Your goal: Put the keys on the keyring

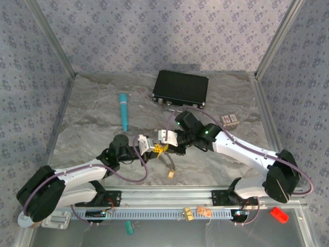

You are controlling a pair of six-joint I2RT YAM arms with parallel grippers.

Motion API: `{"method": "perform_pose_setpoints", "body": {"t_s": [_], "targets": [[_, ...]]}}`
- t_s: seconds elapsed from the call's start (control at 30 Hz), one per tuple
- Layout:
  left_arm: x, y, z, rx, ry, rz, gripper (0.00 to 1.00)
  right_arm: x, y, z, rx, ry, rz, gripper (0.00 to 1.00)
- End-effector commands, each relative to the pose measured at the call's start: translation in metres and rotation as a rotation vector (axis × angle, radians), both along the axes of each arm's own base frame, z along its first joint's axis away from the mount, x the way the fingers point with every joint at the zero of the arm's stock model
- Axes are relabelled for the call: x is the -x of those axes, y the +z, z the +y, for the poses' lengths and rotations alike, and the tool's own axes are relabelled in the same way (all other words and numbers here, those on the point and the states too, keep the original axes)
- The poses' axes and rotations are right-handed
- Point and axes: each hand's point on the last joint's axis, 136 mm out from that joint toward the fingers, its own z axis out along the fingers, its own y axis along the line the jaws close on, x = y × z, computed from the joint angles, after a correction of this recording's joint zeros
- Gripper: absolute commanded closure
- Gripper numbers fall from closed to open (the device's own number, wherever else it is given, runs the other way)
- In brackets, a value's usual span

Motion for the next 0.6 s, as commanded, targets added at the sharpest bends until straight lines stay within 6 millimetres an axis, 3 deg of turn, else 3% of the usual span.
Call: {"method": "perform_pose_setpoints", "body": {"t_s": [0.0,0.57], "targets": [[0.006,0.022,-0.005,0.061,-0.051,-0.041,1.00,0.001,0.014,-0.006,-0.117,-0.030,0.057,0.78],[0.010,0.032,-0.009,0.114,-0.085,-0.037,1.00,0.012,0.014,0.000,-0.239,0.016,0.169,0.76]]}}
